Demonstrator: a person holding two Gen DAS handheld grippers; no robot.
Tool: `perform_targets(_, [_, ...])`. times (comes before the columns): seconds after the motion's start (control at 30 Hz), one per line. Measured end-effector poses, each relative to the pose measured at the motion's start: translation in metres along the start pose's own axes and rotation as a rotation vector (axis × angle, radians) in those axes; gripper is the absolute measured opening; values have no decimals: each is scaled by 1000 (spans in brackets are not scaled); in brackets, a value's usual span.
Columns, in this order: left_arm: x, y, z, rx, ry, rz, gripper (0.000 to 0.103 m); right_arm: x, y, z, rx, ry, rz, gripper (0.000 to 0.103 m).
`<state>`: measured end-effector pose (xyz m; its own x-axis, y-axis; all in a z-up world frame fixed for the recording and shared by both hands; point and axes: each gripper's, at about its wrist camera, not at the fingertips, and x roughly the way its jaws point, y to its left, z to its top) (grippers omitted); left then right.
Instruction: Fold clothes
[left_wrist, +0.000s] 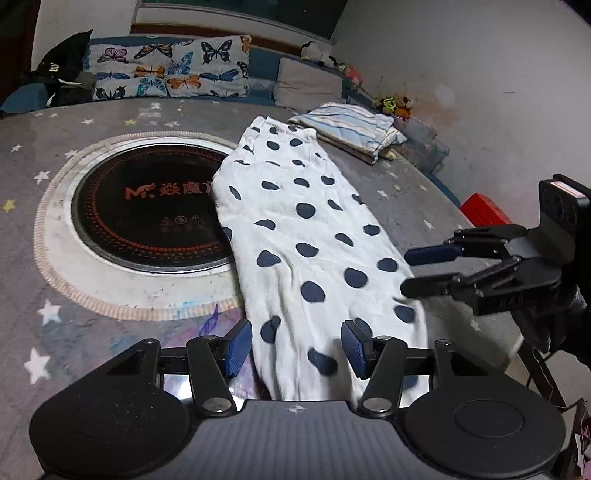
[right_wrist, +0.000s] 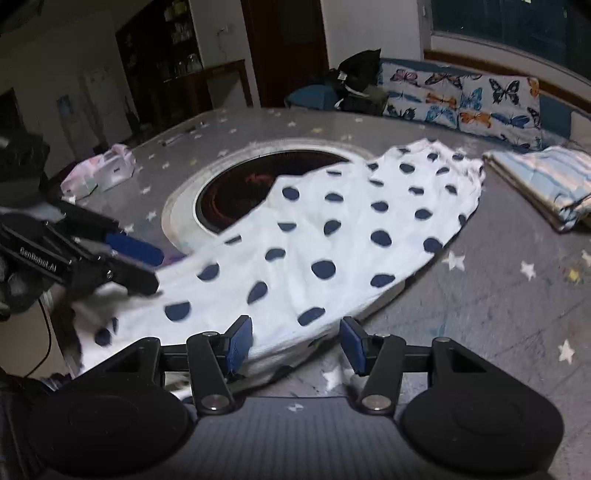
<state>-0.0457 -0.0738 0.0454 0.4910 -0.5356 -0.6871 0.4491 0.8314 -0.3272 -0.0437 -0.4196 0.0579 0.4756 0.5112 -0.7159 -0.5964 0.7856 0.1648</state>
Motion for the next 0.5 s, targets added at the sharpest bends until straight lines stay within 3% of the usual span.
perform_targets(0.2, [-23,-18,-11,49,-13,-29,58,-8,4,-4,109,36,31,50])
perform_targets(0.27, [-28,-26,-13,78,-20,-53,58,-10,0,-9,186,44,69,43])
perform_targets(0.4, [-34,-38,-16,117,-27,-82,58,-7,-1,-16,287,69,136,40])
perform_targets(0.47, [-34,-38,-16,114,-29,-83,58,-4,5,-19,295,75,140,28])
perform_targets(0.5, [-34,-38,-15,113,-31,-83,58,-4,6,-20,298,73,144,28])
